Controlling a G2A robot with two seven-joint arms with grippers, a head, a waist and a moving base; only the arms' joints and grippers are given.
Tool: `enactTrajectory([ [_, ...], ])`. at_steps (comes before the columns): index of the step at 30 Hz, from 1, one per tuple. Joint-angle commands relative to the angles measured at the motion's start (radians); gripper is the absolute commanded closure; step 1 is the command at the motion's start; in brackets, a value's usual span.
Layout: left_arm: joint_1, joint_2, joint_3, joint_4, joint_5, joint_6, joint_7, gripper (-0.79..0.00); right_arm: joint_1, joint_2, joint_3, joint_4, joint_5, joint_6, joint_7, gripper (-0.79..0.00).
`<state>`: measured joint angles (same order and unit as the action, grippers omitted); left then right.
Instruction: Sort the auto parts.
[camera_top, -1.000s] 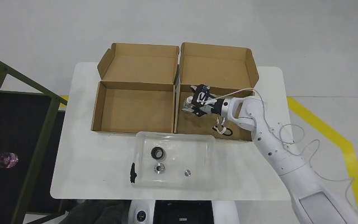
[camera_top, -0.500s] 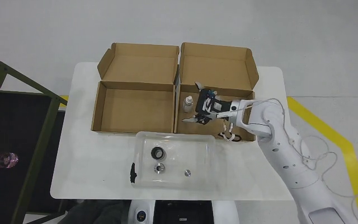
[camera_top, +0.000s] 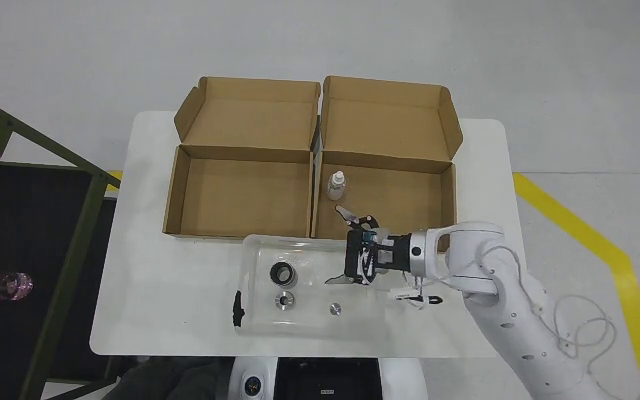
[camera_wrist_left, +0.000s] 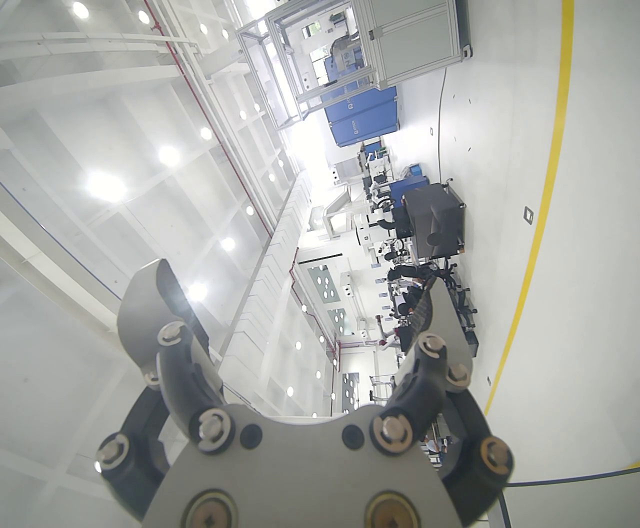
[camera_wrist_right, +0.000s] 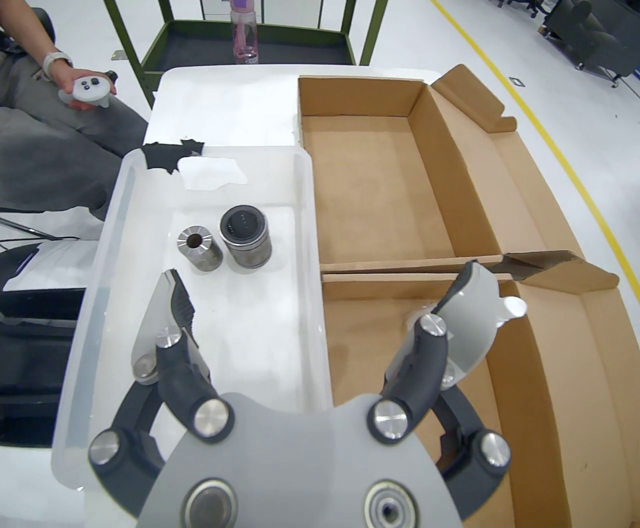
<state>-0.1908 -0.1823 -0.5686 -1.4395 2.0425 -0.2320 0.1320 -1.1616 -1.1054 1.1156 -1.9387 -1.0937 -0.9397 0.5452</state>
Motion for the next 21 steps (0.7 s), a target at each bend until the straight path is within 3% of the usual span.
enactTrajectory([
  [1,0.000,0.000,0.000,0.000,0.000,0.000,0.000,-0.785,-0.019,0.004,-0.003,-0.020,-0.005,-0.009,0.015,-0.785],
  [12,0.000,0.000,0.000,0.000,0.000,0.000,0.000,-0.785,-0.073,0.021,-0.045,-0.106,-0.087,-0.012,0.104,-0.785],
  [21,0.000,0.000,0.000,0.000,0.000,0.000,0.000,-0.785,-0.079,0.027,-0.087,-0.089,-0.165,-0.016,0.111,-0.785],
])
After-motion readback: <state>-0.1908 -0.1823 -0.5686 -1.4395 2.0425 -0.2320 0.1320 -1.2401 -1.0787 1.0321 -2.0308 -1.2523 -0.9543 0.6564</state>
